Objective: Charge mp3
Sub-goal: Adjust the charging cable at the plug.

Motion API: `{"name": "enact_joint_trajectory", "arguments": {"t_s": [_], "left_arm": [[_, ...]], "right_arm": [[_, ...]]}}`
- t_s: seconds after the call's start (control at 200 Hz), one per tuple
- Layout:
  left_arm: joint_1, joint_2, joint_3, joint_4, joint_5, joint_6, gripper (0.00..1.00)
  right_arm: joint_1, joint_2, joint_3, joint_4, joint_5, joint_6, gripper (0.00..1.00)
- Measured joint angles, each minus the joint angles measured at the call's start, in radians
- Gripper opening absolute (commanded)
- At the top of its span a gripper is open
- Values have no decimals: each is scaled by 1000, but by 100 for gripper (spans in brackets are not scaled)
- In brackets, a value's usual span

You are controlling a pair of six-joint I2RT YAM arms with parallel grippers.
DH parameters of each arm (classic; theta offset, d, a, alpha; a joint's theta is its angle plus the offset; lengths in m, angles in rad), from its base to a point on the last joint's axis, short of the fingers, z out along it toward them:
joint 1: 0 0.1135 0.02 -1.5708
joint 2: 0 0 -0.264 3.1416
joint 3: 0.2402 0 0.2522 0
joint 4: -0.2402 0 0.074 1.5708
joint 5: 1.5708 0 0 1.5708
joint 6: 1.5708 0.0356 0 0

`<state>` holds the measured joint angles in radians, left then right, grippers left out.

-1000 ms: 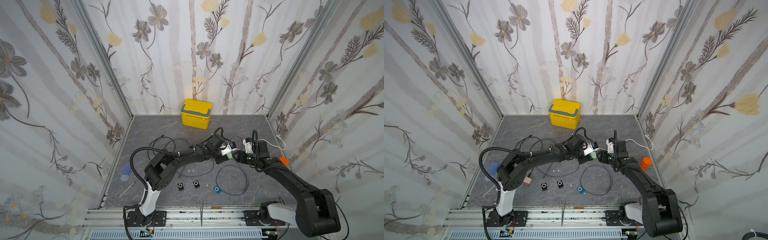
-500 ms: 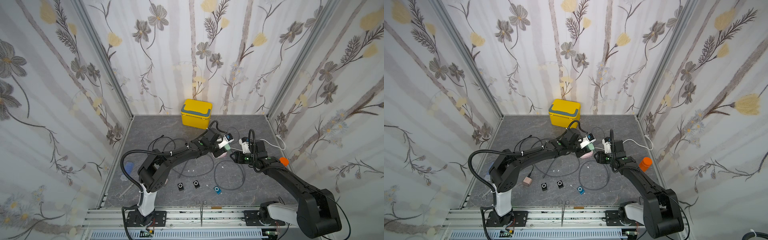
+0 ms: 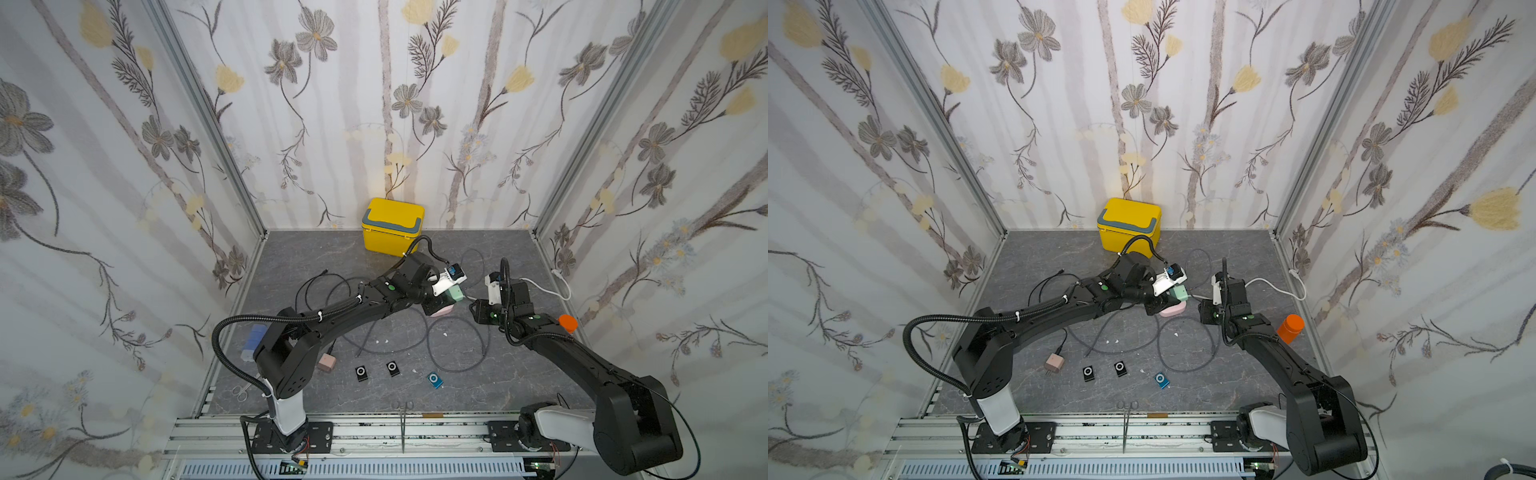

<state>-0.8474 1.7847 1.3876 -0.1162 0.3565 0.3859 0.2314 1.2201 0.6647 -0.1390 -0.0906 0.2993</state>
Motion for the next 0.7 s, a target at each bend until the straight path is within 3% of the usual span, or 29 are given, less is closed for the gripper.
{"name": "enact_joint_trajectory", "arguments": {"t_s": [0.16,0.455,0.57,0.625,0.699], "left_arm": [[-2,-36,-48,2,-81,-10,16],[-2,-40,-80,44,-250,-80,16],[-9,-39,-76,43,-290,-81,15],[-14,-39,-76,40,-305,-71,15],[-17,-39,-76,40,-316,-43,15]], "right_arm": [[-3,-93,-22,16,122,33,25],[-58,-293,-68,41,233,60,28],[-80,-277,-38,14,171,58,38],[-80,-257,-14,10,85,54,45],[-79,-237,-2,16,-79,47,47]]}}
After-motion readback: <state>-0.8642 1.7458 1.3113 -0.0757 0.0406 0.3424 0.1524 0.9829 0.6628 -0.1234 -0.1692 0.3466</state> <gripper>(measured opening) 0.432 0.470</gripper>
